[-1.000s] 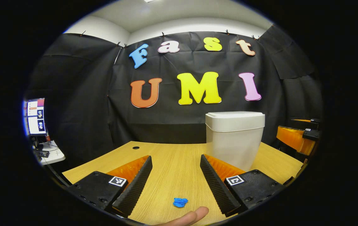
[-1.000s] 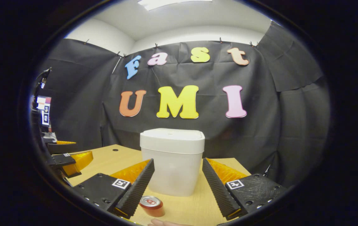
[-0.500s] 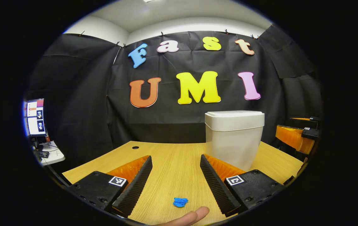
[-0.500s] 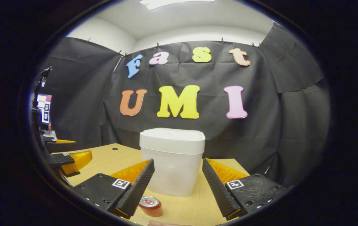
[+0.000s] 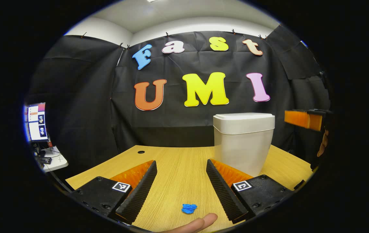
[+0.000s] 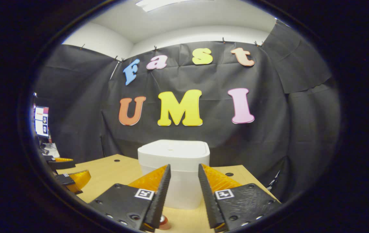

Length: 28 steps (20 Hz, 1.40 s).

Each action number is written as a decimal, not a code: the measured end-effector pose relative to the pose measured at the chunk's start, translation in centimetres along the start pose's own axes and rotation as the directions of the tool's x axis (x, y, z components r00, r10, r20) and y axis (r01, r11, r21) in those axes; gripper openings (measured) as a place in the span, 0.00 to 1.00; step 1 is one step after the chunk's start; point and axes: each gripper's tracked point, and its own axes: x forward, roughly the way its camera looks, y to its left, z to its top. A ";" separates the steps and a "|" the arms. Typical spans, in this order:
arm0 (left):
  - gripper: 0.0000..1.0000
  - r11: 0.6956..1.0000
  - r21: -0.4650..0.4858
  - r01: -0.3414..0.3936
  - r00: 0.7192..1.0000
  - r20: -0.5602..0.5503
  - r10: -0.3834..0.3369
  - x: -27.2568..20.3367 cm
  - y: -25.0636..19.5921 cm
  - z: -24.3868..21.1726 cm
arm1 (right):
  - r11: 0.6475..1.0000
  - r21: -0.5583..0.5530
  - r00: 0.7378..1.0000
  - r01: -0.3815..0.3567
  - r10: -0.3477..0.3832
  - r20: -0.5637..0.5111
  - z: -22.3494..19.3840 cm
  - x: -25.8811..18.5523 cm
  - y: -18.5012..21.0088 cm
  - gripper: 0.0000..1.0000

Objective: Press the lid of the desktop garbage bin to open it, pick up the crumpled paper on the desktop and throw it into the bin, then pick up the pop can on the desktop and drop it into the bin, and finally close the garbage bin lid.

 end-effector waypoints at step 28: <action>0.99 1.000 -0.005 -0.011 0.997 -0.076 0.011 1.0 0.9 -1.8 | 0.999 -0.025 0.966 0.030 -0.035 -0.254 -0.9 11.1 2.7 0.01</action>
